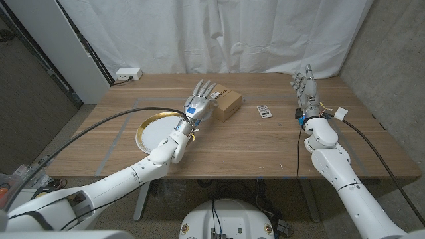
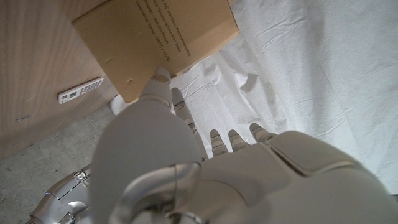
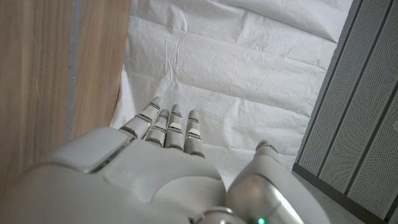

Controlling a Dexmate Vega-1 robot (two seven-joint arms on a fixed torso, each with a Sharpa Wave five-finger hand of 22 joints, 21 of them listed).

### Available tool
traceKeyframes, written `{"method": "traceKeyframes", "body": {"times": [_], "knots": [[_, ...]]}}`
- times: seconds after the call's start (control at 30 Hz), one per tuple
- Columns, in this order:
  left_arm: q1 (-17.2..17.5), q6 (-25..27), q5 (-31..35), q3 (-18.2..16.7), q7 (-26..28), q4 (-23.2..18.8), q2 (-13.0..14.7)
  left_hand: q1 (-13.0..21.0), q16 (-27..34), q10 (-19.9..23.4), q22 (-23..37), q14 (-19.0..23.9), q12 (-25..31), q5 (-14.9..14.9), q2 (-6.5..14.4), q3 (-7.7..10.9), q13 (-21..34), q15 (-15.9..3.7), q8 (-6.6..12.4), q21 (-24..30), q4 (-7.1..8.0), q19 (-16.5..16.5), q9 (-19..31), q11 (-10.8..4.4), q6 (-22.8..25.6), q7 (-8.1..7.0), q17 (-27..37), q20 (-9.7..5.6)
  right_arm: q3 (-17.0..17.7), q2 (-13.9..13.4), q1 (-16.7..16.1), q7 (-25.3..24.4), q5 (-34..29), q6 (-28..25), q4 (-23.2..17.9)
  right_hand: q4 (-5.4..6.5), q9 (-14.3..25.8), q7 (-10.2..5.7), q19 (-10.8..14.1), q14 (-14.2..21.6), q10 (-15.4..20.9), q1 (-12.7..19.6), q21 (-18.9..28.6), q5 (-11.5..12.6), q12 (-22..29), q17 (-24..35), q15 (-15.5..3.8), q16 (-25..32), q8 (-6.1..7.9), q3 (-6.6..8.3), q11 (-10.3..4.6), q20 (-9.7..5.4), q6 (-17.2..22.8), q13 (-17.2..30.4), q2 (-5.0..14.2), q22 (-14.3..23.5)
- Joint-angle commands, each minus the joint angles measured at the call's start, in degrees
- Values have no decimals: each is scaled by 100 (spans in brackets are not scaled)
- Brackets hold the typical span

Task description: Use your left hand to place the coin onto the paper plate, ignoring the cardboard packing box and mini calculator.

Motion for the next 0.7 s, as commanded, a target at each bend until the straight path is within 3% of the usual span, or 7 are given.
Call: {"method": "traceKeyframes", "body": {"times": [0.03, 0.7], "knots": [[-42, -97, -86, 16, -49, 71, -4, -35, 28, -43, 20, -49, 23, -21, 13, -14, 24, -4, -14, 47, 5, -589, 29, 4, 3, 25, 8, 6, -15, 11, 4, -12, 9, -36, 11, 2, 14, -21, 42, 52, 38, -37, 7, 7, 30, 22, 8, 8, -21, -5, -13, 11, 64, 26, 15, 12], [-111, -151, -163, 49, -143, 166, -34, -61, 39, -37, 21, -50, 33, -22, 36, -30, 25, -1, -6, 63, 23, -598, 33, 5, 39, 42, 11, 5, 31, 35, 6, -41, 11, -14, 24, 0, 14, -19, 40, 55, 52, -47, 5, 8, 27, 23, 4, 7, -24, -14, -26, 21, 71, 26, 20, 12]]}}
